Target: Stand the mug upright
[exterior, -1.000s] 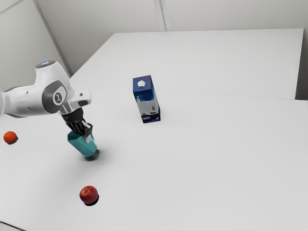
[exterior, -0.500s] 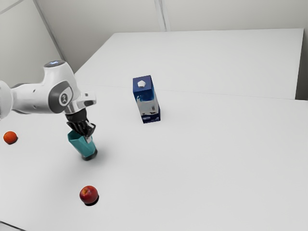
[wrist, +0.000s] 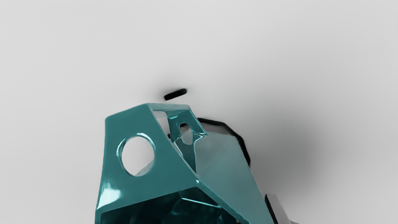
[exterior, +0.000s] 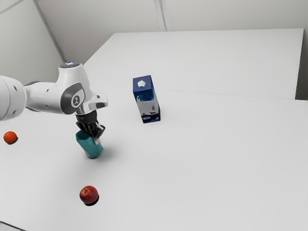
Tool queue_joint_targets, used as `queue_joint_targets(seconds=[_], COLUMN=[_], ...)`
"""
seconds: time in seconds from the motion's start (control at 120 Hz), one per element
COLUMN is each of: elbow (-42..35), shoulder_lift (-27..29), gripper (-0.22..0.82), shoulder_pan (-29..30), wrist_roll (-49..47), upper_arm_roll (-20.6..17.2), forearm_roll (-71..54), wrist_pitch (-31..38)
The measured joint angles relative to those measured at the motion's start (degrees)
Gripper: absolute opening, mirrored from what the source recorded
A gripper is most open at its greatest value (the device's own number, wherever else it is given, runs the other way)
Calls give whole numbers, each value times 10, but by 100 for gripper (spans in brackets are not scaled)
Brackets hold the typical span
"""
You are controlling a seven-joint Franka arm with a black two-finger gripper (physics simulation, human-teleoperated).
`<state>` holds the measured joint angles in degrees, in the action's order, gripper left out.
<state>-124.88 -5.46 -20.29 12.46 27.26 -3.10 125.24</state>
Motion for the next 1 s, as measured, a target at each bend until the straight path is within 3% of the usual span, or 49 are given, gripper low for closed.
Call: queue_joint_targets(seconds=[0.2, 0.408, 0.575, 0.758, 1.0], elbow=[0, 4, 30, 46, 114], shoulder_lift=[-3, -3, 0, 22, 50], gripper=[-18, 25, 44, 54, 58], shoulder_pan=[-1, -1, -7, -10, -8], wrist_roll=[-6, -3, 2, 9, 34], upper_arm_roll=[0, 0, 0, 0, -1], forearm_roll=[-3, -5, -7, -7, -7], wrist_pitch=[0, -2, -14, -26, -66])
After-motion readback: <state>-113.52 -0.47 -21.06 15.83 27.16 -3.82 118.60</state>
